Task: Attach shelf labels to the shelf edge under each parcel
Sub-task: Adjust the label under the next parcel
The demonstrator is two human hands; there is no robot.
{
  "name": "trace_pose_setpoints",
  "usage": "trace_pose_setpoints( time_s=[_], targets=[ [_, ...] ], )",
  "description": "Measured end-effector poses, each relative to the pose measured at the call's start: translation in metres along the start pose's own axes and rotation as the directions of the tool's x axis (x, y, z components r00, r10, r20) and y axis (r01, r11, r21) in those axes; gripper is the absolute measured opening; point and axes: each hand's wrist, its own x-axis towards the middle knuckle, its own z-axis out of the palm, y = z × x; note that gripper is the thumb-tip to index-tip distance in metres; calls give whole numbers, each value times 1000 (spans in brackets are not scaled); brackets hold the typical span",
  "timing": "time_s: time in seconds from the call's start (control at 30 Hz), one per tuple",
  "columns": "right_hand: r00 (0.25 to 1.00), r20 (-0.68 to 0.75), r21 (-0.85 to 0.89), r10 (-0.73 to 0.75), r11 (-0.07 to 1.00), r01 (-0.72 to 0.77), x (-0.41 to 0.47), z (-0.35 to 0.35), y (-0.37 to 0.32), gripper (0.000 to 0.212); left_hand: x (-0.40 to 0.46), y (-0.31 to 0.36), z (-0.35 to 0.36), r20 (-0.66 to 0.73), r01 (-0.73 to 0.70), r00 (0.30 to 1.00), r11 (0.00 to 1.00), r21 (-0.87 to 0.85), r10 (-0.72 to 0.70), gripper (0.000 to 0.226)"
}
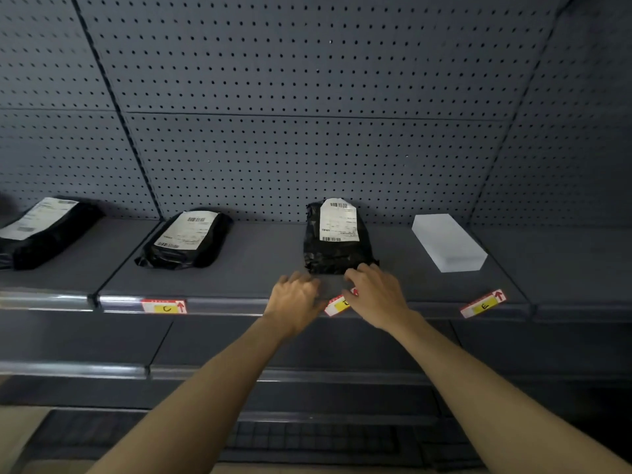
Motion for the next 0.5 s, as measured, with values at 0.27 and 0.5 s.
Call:
trace_pose_setpoints(
  time_s=[0.27,0.5],
  targets=[
    [997,-67,-18,-47,999,46,-11,16,22,13,1,17,24,-82,-58,995,998,-11,56,14],
    [996,-86,-25,-29,999,27,-21,27,24,8,11,16,22,-46,-169,982,965,200,181,6]
  ],
)
